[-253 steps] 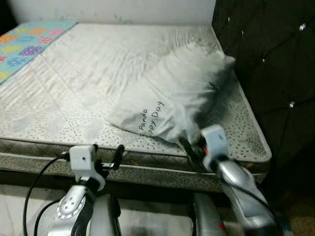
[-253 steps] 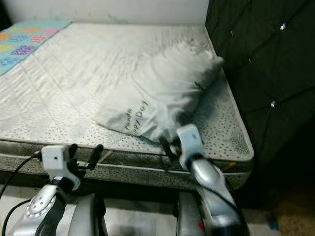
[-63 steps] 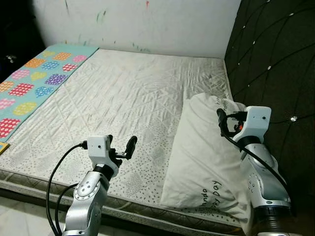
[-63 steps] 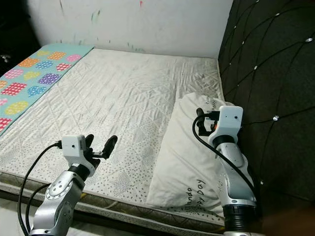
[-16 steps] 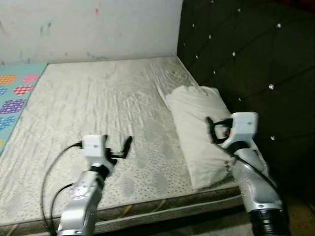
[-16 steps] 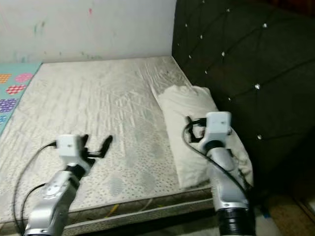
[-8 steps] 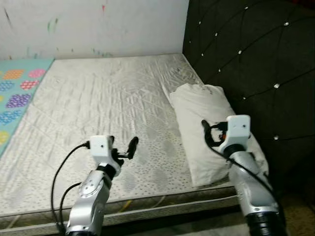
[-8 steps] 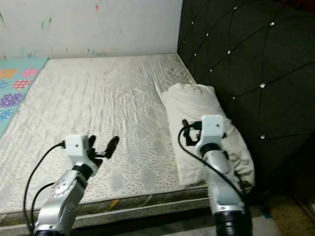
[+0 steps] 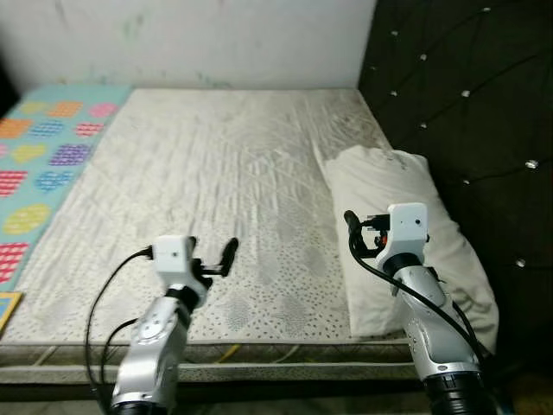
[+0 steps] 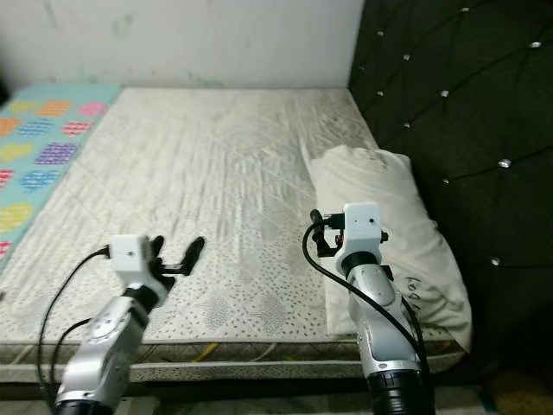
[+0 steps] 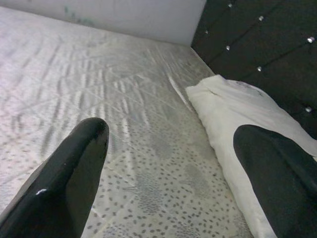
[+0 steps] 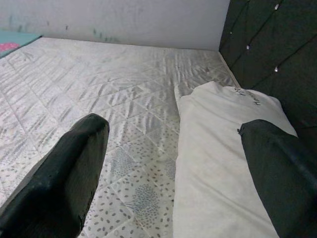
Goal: Clean up the room
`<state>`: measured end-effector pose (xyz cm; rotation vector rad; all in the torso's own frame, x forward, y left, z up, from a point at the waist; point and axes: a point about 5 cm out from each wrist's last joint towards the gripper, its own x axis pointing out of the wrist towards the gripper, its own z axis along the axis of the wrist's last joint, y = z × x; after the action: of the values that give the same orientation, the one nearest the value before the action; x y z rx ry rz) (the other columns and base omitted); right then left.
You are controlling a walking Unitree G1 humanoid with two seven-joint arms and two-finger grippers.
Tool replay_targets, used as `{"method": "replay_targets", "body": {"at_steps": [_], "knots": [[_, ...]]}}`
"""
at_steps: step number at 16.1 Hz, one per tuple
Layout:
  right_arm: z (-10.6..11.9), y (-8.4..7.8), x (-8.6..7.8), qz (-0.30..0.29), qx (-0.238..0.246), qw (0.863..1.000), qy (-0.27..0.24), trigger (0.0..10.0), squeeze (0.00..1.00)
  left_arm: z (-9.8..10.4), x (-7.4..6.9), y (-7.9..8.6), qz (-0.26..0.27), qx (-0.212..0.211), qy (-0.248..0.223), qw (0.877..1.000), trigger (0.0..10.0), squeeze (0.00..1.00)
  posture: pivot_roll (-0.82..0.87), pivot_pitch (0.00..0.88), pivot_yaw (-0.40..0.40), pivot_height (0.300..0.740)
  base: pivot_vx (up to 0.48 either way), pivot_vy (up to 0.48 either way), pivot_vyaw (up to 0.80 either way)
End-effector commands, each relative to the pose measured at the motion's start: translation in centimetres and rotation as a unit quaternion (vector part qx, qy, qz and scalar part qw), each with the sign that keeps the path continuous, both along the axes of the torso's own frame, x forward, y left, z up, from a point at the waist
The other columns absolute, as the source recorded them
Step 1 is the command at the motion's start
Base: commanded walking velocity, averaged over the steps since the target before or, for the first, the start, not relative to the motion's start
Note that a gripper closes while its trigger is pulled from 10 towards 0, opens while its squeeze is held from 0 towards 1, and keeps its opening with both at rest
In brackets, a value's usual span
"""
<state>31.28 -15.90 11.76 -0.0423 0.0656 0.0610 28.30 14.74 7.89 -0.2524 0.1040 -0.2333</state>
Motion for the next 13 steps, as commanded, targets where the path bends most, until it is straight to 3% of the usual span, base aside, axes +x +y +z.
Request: {"method": "replay_targets", "body": {"at_steps": [1, 13], "knots": [[-0.02, -0.4, -0.07, -0.006, 0.005, 1.0, 0.0, 10.0, 0.0, 0.52, 0.03, -0.11, 0.002, -0.002, -0.008, 1.0, 10.0, 0.0, -0.16, 0.0, 0.011, 0.74, 0.0, 0.0, 0.0], [-0.16, -0.1, 0.2, 0.007, 0.012, 1.0, 0.001, 10.0, 0.0, 0.58, 0.1, 0.08, 0.002, 0.007, -0.01, 1.0, 10.0, 0.0, -0.15, 0.0, 0.011, 0.74, 0.0, 0.328, 0.0]]}}
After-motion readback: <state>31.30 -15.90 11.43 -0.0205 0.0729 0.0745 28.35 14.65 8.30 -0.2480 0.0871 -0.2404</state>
